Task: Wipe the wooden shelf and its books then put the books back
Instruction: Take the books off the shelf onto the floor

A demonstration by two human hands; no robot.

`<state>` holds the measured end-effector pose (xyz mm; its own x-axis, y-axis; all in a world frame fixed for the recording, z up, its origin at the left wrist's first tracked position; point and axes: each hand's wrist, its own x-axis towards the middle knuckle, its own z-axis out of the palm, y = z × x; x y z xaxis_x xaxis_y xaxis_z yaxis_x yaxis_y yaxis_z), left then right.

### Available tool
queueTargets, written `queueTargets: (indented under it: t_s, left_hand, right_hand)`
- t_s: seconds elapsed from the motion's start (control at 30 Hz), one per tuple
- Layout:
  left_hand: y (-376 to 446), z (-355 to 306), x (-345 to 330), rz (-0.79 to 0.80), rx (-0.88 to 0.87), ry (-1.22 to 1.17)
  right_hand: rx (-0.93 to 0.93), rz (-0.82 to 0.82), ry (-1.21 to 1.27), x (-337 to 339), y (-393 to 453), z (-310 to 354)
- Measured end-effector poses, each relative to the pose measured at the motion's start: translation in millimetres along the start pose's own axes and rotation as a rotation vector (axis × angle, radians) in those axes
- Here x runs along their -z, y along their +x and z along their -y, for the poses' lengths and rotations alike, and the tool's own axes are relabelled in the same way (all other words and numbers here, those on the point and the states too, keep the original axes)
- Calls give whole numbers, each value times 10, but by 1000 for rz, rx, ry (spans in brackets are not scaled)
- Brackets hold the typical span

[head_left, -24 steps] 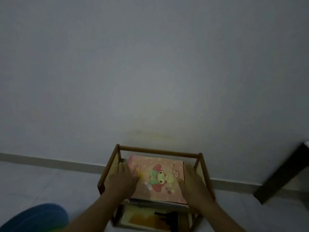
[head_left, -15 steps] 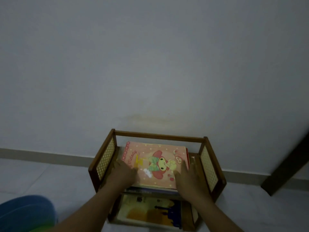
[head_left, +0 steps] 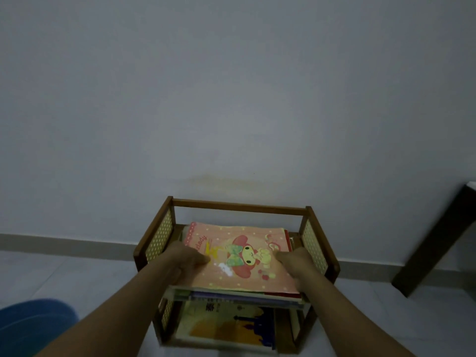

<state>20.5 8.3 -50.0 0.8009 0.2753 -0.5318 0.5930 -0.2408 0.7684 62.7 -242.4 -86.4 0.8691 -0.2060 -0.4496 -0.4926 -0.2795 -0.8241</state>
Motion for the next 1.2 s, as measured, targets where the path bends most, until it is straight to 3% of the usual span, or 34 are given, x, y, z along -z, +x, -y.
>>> queueTargets:
  t_s: [0.17, 0.3, 0.5, 0.67, 0.87, 1.03, 1.2]
  left_hand:
    - [-204, 237, 67, 84, -59, -16]
    - [-477, 405, 96, 72, -145, -59]
    - [-1116, 955, 79, 4, -199, -33]
    - [-1460, 1701, -147, -23, -89, 127]
    - [-1179, 2579, -481, 1, 91, 224]
    - [-896, 2921, -725, -23, 183, 249]
    - [-589, 3101, -813, -34, 187, 334]
  right_hand:
    - [45, -1, 130, 72, -243, -200]
    - [146, -2, 129, 146, -539, -309]
    - [150, 50, 126, 217, -1230, -820]
    - [127, 150, 1, 132, -1618, -1600]
    - [98, 176, -255, -143, -1432, -2415]
    - [32, 143, -438, -319, -1128, -2787]
    - [66, 147, -470, -496, -859, -2983]
